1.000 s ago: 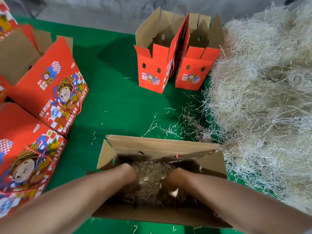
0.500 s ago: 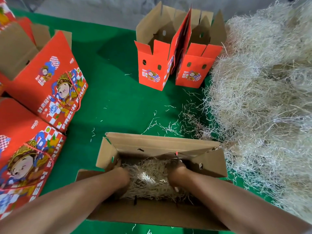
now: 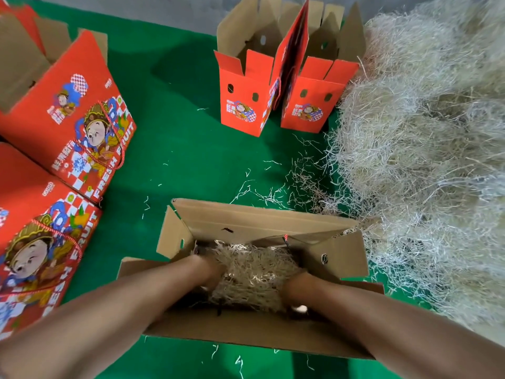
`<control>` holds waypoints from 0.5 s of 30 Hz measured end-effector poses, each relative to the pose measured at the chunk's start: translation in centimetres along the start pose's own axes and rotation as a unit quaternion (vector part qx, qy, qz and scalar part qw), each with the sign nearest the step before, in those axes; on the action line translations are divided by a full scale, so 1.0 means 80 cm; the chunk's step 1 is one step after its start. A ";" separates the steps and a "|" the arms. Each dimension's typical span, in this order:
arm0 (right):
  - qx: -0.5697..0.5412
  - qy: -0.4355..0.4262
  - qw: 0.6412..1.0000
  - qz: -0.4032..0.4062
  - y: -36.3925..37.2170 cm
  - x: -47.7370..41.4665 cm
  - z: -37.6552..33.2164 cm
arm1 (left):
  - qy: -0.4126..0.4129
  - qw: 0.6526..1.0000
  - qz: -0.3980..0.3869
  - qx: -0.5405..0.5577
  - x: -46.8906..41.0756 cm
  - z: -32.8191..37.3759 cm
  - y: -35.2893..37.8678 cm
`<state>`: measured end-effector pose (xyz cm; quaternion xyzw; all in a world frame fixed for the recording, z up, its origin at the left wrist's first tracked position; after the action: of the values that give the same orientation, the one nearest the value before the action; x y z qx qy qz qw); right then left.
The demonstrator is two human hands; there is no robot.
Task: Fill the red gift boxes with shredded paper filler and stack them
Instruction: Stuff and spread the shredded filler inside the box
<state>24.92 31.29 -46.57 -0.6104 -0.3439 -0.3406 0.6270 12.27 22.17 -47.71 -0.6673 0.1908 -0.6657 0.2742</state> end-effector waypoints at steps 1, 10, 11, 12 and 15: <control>0.001 0.002 1.000 -0.003 0.001 0.002 0.004 | -0.013 1.000 -0.014 0.018 -0.003 -0.003 0.001; -0.016 0.009 0.979 0.201 -0.057 -0.008 0.001 | 0.114 0.947 0.292 -0.062 0.009 0.036 -0.043; 0.018 -0.009 0.986 0.164 -0.046 -0.012 0.001 | 0.109 0.963 0.241 -0.051 0.003 0.034 -0.034; 0.040 -0.013 0.991 0.125 -0.035 -0.016 0.004 | 0.073 0.981 0.176 -0.032 0.000 0.025 -0.022; 0.048 0.046 0.997 0.025 -0.009 -0.018 0.025 | -0.027 0.999 0.025 -0.031 0.002 0.001 0.001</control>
<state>23.49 33.30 -47.37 -0.5719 -0.3147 -0.3359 0.6790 12.37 22.01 -47.61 -0.6879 0.2201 -0.6346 0.2749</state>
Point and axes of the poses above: each hand's wrist, its own x-axis away from the middle knuckle, its own y-axis out of the palm, z = x × y, the point moved 6 cm from there along -x, towards the middle knuckle, and after that the axes turned 12 degrees about z, right-handed, at the moved point
